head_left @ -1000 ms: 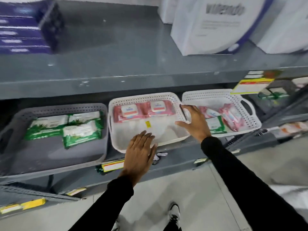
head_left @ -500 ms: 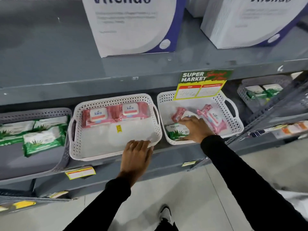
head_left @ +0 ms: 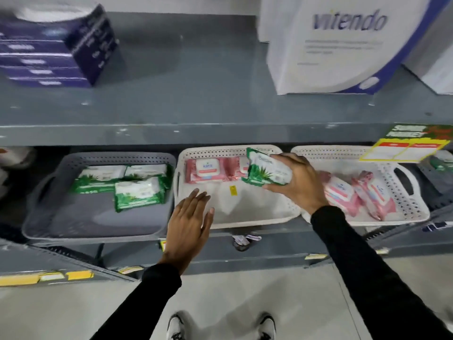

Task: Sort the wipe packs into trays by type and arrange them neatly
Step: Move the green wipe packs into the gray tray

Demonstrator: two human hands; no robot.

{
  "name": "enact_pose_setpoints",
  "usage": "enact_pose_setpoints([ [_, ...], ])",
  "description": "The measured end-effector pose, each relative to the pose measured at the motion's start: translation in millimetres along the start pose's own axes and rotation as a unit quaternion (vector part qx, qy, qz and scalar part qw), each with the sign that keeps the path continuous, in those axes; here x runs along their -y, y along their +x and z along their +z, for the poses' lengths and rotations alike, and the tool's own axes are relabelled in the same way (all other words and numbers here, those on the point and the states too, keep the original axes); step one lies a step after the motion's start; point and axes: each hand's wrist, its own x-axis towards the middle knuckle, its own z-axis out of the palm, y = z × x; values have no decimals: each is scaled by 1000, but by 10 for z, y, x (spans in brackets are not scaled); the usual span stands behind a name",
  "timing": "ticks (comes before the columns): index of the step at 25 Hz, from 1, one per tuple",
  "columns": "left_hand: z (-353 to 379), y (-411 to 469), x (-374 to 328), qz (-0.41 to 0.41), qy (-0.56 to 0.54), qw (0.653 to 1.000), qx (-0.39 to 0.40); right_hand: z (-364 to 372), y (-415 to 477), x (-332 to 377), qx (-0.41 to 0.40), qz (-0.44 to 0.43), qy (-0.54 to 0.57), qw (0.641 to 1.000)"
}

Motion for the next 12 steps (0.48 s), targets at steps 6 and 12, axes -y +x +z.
enact_pose_setpoints([
  [6,-641,-408,1234,-59,47,996,-56,1441,514,1807,60,-126,45,989],
  [12,-715,-763,1808,-56,109,992,-42,2721,778,3078,134,-215,-47,966],
])
